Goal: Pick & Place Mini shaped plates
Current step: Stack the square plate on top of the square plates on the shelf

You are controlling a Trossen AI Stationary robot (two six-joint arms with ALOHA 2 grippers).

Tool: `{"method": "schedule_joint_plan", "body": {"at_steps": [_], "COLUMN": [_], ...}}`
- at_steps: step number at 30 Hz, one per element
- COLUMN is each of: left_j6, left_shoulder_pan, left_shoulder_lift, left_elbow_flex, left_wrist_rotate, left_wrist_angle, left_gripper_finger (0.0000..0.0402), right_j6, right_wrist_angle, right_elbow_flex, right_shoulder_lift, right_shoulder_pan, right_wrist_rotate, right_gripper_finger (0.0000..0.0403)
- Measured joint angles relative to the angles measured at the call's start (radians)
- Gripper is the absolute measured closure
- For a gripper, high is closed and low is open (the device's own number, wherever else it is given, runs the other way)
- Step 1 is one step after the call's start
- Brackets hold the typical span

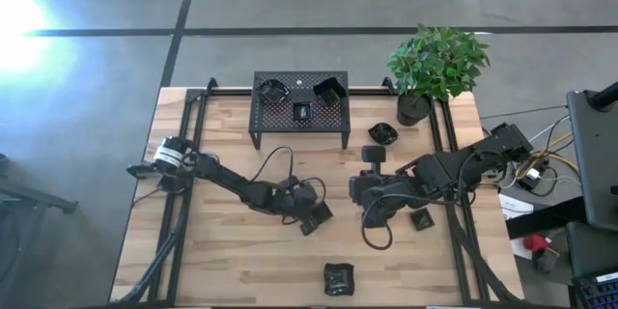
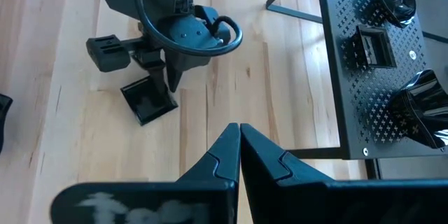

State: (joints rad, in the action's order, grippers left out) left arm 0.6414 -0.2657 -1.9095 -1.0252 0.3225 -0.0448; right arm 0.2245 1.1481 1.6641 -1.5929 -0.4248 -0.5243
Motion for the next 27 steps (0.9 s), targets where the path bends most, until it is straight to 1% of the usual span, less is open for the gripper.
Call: {"method": "schedule_joint_plan", "body": {"at_steps": [6,13,19,23,27], "left_j6": [0.012,0.002,-0.024,-0.054,-0.086], "left_shoulder_pan": [0.000,0.000,0.000,0.000,0.000], "left_shoulder_lift": [0.000,0.005,0.035,0.083,0.167], "left_elbow_flex": [0.000,0.000,0.000,0.000,0.000], "left_wrist_rotate": [0.000,0.000,-0.004,-0.019,-0.019], "left_wrist_angle": [-0.007,-0.007,0.000,0.027,0.071], "left_gripper_finger": [0.0392,0.0399,0.0401,0.0401,0.0401], "right_j6": [0.000,0.000,0.000,0.000,0.000], "right_wrist_angle": [0.000,0.000,0.000,0.000,0.000], "right_elbow_flex": [0.000,0.000,0.000,0.000,0.000], "right_shoulder_lift": [0.000,0.000,0.000,0.000,0.000], "right_shoulder_pan": [0.000,0.000,0.000,0.000,0.000], "right_wrist_rotate": [0.000,0.000,0.000,0.000,-0.001], "right_gripper_finger": [0.0394,0.0394,0.0394,0.0394,0.0394]}}
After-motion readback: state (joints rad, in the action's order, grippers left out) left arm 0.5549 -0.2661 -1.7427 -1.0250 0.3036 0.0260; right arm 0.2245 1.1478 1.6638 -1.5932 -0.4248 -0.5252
